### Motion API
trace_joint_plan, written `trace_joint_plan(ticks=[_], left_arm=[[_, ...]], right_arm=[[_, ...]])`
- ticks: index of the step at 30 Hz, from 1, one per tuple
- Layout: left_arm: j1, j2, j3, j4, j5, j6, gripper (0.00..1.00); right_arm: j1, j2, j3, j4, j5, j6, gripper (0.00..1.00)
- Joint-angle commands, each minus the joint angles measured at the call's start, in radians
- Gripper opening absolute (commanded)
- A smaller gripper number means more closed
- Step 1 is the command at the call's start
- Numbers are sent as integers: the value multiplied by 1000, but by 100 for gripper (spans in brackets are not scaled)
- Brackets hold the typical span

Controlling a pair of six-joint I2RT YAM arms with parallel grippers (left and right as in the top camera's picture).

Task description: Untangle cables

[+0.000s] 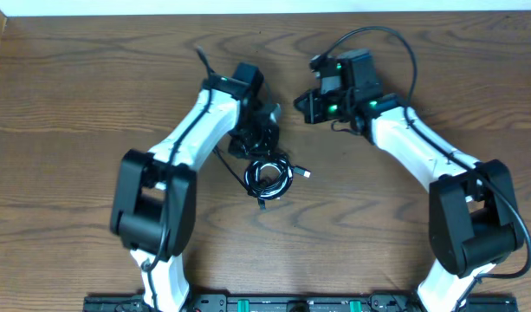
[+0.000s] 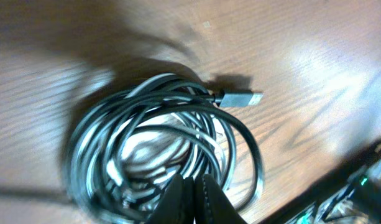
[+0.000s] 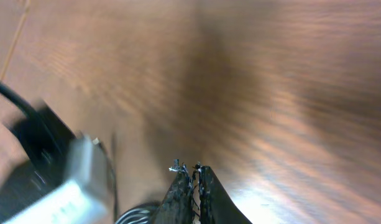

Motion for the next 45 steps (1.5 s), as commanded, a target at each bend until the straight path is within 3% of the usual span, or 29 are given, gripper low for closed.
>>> trace_joint_plan(ticks=[1, 4, 13, 19, 25, 33, 37, 45], left_arm=[[44, -69, 21, -55, -222, -279, 8], [85, -92, 21, -108, -309, -356, 8], [259, -94, 14, -138, -308, -558, 8], [278, -94, 14, -132, -289, -558, 8], [278, -94, 14, -124, -289, -539, 8], [277, -94, 14, -81, -289, -411, 7], [279, -94, 14, -34, -289, -389, 7], [293, -94, 14, 80, -285, -454, 7]], right_arm=[[49, -5, 11, -14, -45, -19, 4], [80, -5, 11, -60, -45, -20, 4], [188, 64, 10, -201, -47, 58, 1], [253, 163, 10, -233, -45, 225, 1], [212, 190, 10, -162, -30, 355, 1], [151, 191, 10, -32, 228, 572, 1], [137, 175, 39, 45, 103, 474, 2], [138, 130, 352, -436, 167, 1, 7]])
